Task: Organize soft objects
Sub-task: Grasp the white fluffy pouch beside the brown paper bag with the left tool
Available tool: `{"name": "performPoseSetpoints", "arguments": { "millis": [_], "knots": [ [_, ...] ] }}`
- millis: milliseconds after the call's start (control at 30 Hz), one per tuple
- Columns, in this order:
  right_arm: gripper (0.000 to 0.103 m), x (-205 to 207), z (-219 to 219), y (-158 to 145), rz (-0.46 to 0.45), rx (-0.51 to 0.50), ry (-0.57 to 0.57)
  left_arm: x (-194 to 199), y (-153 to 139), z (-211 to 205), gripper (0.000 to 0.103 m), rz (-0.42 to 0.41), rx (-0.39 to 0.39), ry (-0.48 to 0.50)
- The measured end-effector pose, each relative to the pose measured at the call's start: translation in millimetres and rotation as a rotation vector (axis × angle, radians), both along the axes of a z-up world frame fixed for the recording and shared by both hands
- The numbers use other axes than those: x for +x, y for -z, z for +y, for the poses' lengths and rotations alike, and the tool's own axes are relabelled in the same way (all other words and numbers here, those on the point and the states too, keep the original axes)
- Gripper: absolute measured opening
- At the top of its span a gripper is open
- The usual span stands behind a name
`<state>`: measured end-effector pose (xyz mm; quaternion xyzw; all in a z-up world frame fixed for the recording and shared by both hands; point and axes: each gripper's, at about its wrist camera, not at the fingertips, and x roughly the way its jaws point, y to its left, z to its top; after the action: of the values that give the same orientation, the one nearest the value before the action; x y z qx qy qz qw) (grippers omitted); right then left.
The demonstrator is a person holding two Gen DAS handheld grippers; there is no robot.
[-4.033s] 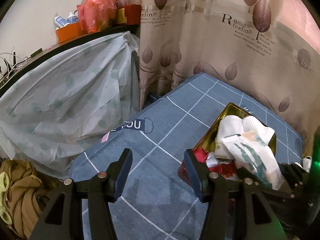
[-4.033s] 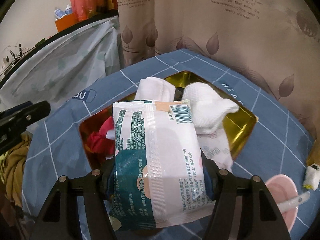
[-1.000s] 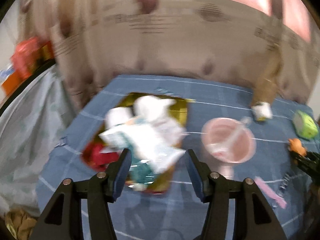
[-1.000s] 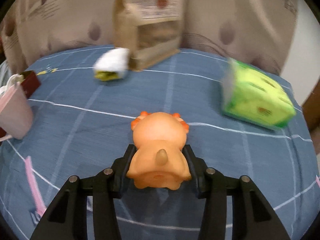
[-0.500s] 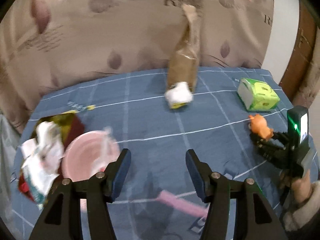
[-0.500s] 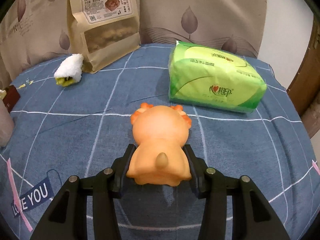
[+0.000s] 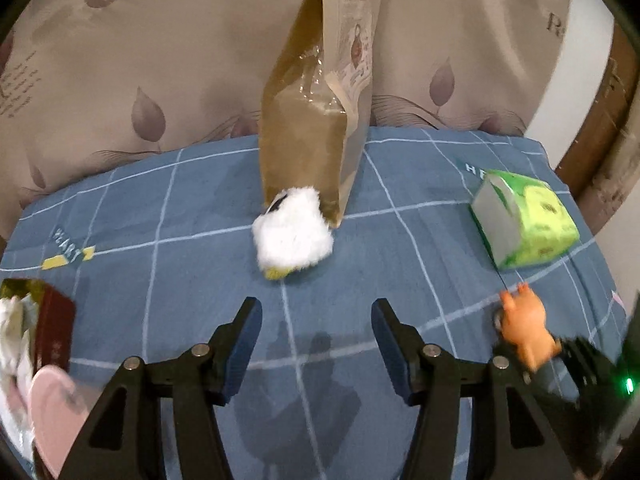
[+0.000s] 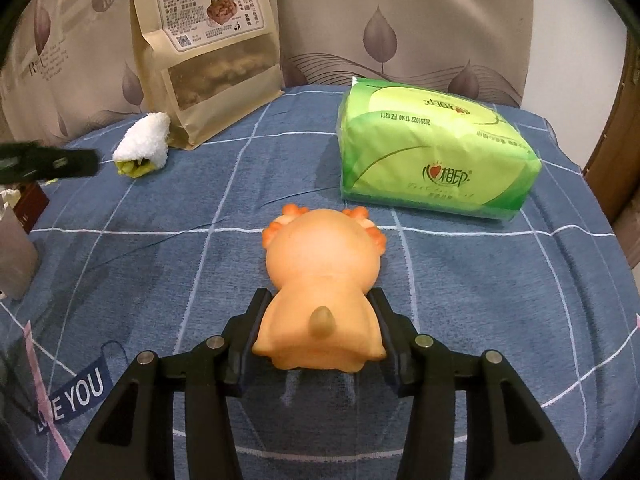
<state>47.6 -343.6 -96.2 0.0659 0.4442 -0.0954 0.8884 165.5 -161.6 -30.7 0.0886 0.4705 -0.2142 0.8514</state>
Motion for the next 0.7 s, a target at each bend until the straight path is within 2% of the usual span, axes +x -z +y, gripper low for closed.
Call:
{"name": "performPoseSetpoints", "arguments": {
  "millis": [233, 700],
  "knots": [
    [0.047, -1, -1, 0, -0.005, 0.022, -0.003, 34, 23, -27, 0.058, 0.016, 0.033, -0.022],
    [0.049, 0, -2, 0, -0.008, 0.035, -0.006, 67, 40, -23, 0.061, -0.024, 0.068, -0.108]
  ]
}}
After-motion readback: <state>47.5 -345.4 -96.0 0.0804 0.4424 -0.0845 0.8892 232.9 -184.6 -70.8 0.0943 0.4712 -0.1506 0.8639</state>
